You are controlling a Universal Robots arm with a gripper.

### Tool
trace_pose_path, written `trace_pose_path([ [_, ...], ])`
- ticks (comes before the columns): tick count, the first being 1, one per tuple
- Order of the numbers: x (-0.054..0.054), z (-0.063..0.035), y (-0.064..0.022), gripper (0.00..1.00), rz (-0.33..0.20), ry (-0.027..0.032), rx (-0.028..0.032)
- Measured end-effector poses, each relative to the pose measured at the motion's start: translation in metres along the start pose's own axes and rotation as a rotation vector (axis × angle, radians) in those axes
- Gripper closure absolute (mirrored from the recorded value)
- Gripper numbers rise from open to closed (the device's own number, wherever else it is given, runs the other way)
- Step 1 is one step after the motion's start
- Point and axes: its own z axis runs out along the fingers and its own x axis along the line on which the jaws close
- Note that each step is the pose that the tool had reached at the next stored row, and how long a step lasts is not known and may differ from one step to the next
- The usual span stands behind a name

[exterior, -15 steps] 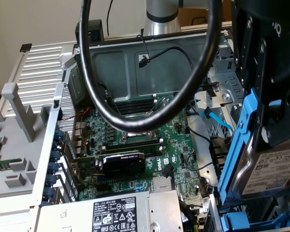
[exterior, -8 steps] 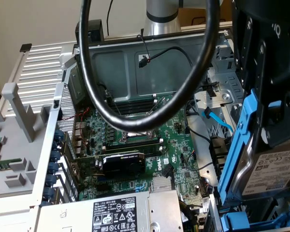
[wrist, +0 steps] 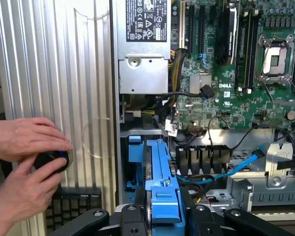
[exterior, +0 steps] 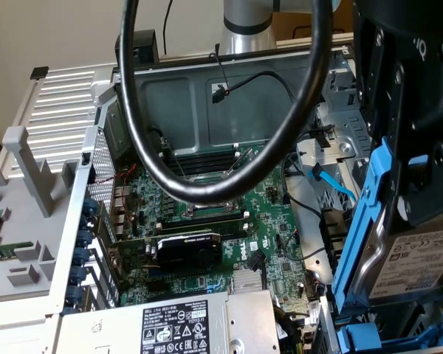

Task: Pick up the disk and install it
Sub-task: 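Insert the disk into the insertion slot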

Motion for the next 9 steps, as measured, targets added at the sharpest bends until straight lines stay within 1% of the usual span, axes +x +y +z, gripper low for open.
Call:
trace_pose_path([
  [9,0.0000,0.0000,0.0004,0.63,0.000,0.0000,0.0001],
])
